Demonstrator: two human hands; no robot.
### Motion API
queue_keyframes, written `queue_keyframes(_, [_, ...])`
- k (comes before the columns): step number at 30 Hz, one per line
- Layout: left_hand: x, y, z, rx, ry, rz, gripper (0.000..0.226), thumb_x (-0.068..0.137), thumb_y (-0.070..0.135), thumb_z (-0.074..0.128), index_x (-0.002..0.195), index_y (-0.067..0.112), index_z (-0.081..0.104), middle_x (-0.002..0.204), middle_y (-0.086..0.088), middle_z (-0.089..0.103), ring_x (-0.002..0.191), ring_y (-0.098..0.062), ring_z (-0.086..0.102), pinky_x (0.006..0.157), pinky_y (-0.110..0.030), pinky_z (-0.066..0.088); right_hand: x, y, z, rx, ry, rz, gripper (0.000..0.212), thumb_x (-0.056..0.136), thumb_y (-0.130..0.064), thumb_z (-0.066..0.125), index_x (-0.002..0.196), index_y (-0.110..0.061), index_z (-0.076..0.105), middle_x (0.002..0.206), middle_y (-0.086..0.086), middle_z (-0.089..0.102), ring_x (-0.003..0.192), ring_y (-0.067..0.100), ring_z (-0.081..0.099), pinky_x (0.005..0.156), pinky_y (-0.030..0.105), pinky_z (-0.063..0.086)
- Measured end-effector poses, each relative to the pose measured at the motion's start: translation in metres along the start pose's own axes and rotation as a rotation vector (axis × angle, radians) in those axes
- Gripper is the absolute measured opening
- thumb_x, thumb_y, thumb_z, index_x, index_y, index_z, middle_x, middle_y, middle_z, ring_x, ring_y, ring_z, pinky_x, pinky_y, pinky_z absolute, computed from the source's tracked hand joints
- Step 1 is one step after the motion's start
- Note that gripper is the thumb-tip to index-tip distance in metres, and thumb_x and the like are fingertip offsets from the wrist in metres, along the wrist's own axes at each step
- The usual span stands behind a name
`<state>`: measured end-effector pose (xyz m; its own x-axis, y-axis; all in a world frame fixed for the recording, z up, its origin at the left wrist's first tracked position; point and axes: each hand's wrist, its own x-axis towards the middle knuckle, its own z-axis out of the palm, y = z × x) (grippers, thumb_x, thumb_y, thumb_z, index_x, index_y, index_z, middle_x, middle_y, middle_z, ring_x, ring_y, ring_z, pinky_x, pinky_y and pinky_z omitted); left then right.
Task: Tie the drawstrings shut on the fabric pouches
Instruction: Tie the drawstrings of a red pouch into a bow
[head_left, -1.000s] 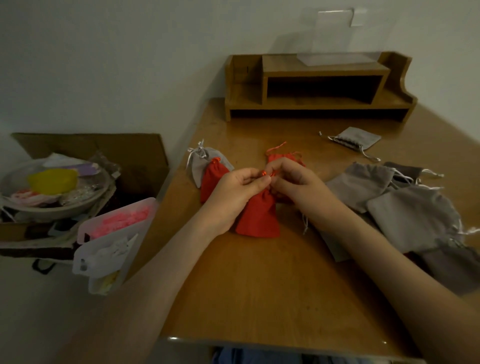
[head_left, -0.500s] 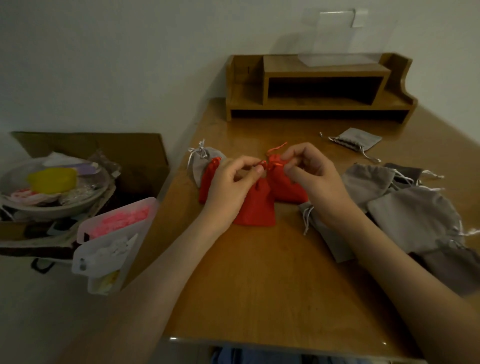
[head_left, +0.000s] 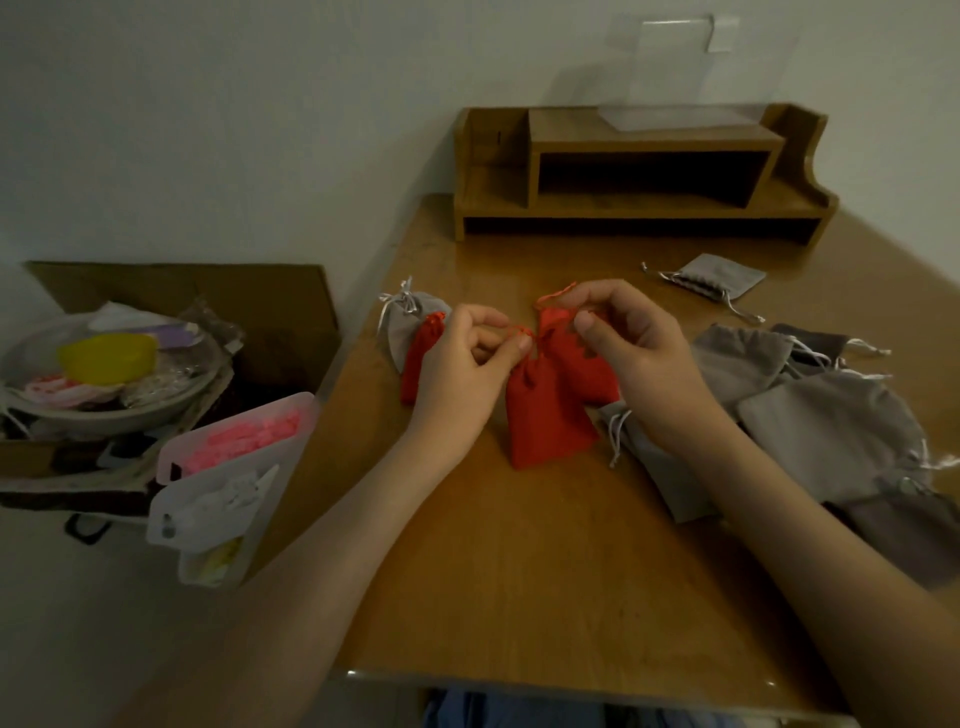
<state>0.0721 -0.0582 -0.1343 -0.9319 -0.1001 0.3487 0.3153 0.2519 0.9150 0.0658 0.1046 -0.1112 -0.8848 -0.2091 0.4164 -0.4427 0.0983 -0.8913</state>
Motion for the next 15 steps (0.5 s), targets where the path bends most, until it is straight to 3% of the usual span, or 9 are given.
queue_keyframes(3, [0.002,-0.002,-0.001,-0.051,-0.006,-0.06,0.014,0.088,0.022,0.067,0.092,0.028,0.056,0.074,0.01,0.065,0.075,-0.003,0.063,0.071,-0.023,0.046,0.002,0.0,0.001,0.005,0.113,0.04,0.019,0.099,-0.008,0.046,0.093,-0.018,0.06,0.084,-0.02,0.065,0.078,-0.003,0.058,0.072,0.016,0.045])
queue_keyframes(4, [0.002,-0.001,-0.001,-0.072,-0.014,-0.084,0.012,0.088,0.021,0.066,0.092,0.028,0.058,0.077,0.009,0.066,0.077,-0.004,0.063,0.073,-0.023,0.046,0.002,0.001,0.0,0.012,0.147,0.049,0.021,0.1,-0.008,0.044,0.089,-0.018,0.059,0.076,-0.022,0.062,0.072,-0.005,0.054,0.068,0.013,0.043])
queue_keyframes(6, [0.002,0.001,0.0,-0.14,-0.024,-0.124,0.01,0.091,0.017,0.063,0.092,0.027,0.06,0.082,0.007,0.067,0.079,-0.003,0.064,0.071,-0.021,0.047,0.003,0.003,-0.001,0.039,0.189,0.061,0.023,0.101,-0.009,0.041,0.085,-0.016,0.057,0.076,-0.014,0.06,0.071,0.003,0.053,0.067,0.018,0.042])
queue_keyframes(9, [0.001,0.007,0.0,-0.209,-0.045,-0.148,0.008,0.094,0.013,0.057,0.092,0.02,0.058,0.078,0.007,0.068,0.062,0.004,0.058,0.057,-0.011,0.042,0.003,0.001,-0.002,0.132,0.176,0.065,0.023,0.102,-0.009,0.037,0.085,-0.011,0.053,0.082,0.002,0.062,0.071,0.01,0.057,0.065,0.021,0.045])
queue_keyframes(15, [0.0,0.017,-0.002,-0.359,-0.095,-0.281,0.023,0.097,0.015,0.049,0.074,0.016,0.05,0.058,0.006,0.06,0.043,-0.003,0.038,0.042,-0.016,0.03,0.001,-0.001,0.002,0.102,0.062,0.095,0.014,0.098,-0.004,0.047,0.092,-0.014,0.055,0.065,-0.013,0.061,0.063,0.002,0.055,0.062,0.015,0.044])
